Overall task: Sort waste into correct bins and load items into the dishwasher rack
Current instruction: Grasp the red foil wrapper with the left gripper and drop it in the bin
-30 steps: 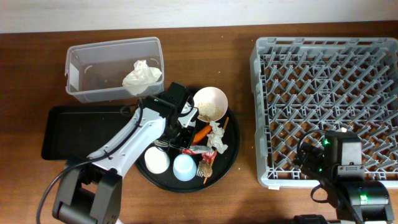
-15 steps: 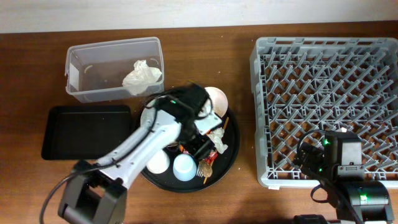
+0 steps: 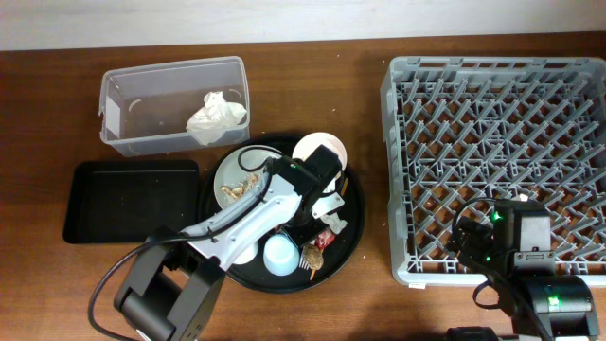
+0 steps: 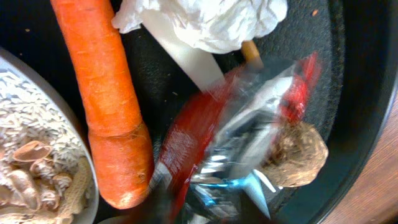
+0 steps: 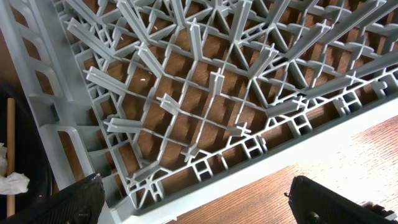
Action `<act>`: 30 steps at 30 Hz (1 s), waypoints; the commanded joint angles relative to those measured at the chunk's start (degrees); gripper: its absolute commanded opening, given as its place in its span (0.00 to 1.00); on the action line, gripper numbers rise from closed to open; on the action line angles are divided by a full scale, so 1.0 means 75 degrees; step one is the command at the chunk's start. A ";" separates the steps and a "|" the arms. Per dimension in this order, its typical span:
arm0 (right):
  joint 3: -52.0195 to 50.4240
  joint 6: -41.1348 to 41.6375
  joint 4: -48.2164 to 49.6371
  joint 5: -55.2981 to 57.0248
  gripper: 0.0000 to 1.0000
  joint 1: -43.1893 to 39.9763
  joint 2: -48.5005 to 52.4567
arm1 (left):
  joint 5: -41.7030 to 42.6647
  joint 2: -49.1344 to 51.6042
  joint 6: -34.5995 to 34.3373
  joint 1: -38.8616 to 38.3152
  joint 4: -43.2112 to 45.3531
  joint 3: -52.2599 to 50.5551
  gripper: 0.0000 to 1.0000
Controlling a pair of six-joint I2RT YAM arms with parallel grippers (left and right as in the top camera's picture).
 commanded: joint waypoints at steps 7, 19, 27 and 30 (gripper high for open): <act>0.0108 0.0035 0.0000 0.0012 0.98 0.0032 -0.0009 | -0.1536 -0.1145 -0.0472 0.0574 0.0087 0.1431 0.00; 0.0108 0.0038 0.0000 0.0006 0.98 0.0032 -0.0009 | -0.1279 -0.0420 -0.1186 0.4674 0.3687 0.1600 0.08; 0.0125 -0.0979 0.0326 -0.1518 0.98 0.0035 -0.0009 | -0.0903 -0.0557 -0.2037 0.4969 0.1772 0.2162 0.99; 0.0414 -0.1746 0.0364 -0.2500 1.00 0.0035 0.0122 | -0.0903 -0.1282 -0.3156 0.4969 -0.0347 0.2162 0.99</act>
